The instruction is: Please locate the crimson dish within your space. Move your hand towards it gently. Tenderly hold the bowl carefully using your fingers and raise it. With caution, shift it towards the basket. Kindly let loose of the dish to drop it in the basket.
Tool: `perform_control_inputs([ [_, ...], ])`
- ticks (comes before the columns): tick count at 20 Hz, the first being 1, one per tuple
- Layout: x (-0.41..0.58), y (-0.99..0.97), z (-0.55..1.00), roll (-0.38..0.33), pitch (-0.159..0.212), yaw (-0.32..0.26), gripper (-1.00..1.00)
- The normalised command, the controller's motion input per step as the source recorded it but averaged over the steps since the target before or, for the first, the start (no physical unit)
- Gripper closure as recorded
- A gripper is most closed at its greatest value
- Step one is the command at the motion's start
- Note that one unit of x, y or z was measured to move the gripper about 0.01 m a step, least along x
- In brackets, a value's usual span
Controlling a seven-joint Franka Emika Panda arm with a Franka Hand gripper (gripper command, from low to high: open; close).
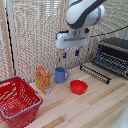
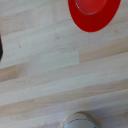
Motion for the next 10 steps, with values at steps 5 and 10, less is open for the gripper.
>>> perform_control_inputs([
  [5, -0.436, -0.83, -0.33, 0.143, -0.025, -0.044, -1.00],
  [10, -0.269, -0.69, -0.42, 0.116, -0.061, -0.055, -1.00],
])
